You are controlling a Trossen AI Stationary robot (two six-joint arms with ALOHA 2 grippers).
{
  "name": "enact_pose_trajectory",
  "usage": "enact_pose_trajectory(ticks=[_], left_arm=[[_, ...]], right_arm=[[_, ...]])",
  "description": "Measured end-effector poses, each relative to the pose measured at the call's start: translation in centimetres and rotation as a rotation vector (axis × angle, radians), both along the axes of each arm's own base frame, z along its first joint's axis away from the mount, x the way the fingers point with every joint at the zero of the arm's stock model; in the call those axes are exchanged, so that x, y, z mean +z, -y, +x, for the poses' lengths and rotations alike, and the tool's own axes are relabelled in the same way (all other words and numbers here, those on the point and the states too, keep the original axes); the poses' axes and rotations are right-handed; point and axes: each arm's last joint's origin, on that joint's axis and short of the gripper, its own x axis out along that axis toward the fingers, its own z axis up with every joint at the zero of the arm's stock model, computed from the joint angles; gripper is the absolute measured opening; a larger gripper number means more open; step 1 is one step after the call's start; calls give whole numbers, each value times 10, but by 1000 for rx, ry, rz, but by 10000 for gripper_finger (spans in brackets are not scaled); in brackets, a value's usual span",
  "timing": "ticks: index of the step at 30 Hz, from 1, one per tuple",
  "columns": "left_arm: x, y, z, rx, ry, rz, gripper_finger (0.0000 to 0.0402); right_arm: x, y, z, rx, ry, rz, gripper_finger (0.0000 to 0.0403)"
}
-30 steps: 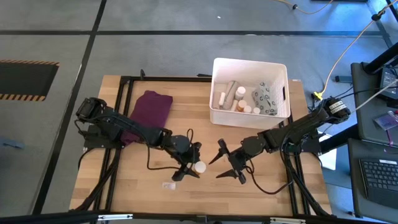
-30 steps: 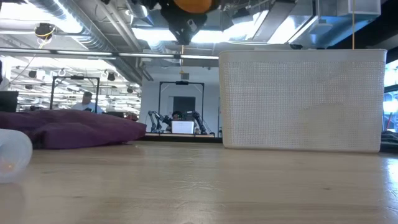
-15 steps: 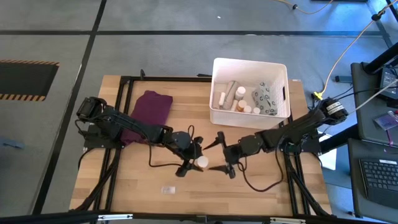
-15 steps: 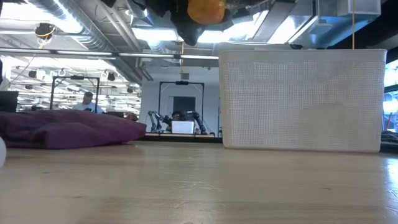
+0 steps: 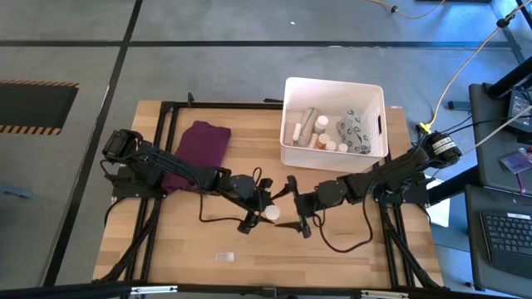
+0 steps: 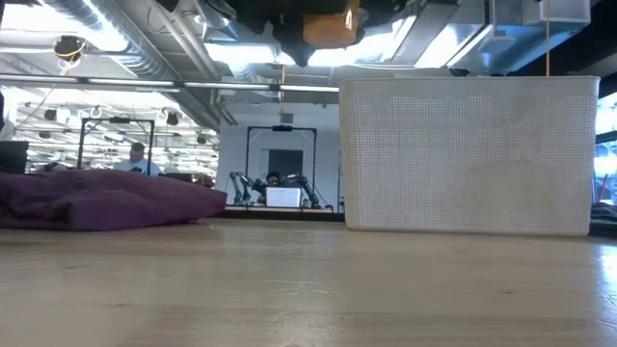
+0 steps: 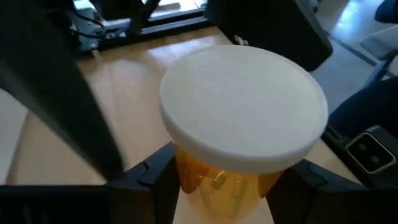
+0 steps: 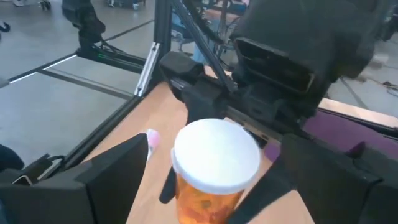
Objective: Pick & place medical supplies in basket/bin
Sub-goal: Put the orange pill bottle into the white bin
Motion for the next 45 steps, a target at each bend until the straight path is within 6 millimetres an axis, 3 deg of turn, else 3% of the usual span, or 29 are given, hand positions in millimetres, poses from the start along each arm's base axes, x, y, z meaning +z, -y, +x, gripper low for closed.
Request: enact_pose_trajectory(ticks=[13, 26, 33, 45], left_arm=[[4, -1, 2, 20, 64, 46, 183], [4, 0, 2, 29, 54, 24, 183], [4, 0, 2, 29, 53, 21, 186], [-2, -3, -4, 48, -44, 62, 240]], right_arm=[[1, -1, 0, 16, 1, 31, 309], [1, 0, 0, 10, -4, 27, 197], [0, 0, 0, 8, -11, 42, 194], [5, 1, -4, 15, -17, 50, 197]])
